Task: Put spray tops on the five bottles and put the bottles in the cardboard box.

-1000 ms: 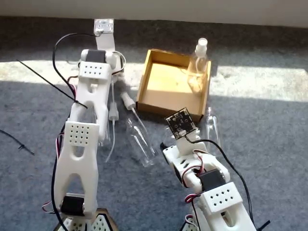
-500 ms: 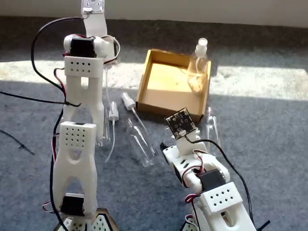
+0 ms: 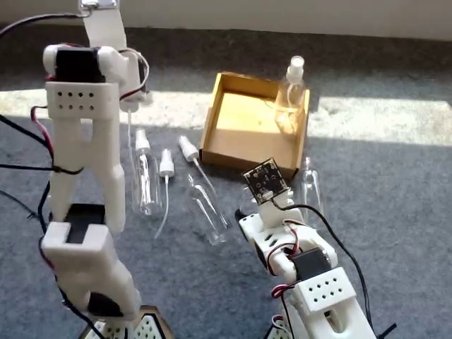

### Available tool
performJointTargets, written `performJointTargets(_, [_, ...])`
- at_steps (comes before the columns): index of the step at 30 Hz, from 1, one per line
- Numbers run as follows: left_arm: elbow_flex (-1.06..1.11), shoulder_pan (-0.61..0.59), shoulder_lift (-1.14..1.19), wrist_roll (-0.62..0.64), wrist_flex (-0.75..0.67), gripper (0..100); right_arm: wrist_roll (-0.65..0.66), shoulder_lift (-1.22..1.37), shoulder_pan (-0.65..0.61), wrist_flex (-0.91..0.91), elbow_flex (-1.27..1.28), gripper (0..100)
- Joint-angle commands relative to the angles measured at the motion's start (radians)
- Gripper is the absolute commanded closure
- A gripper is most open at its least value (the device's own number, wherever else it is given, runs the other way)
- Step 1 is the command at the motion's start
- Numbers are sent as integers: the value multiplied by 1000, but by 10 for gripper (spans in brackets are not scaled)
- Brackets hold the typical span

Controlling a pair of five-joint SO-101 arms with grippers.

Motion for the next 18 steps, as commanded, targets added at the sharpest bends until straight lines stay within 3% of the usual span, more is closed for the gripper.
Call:
performJointTargets(1, [404,62,-364,-37,-81,996,-3,-19,4,-22,-12,995])
performJointTargets(9, [1110,119,-917,-31,-459,996,-3,-19,-5,-22,-16,995])
performJointTargets(13, [1397,117,-1178,-31,-664,996,-3,-19,-137,-22,-13,995])
performJointTargets(18, [1604,136,-1435,-31,-839,996,-3,-19,-318,-22,-15,995])
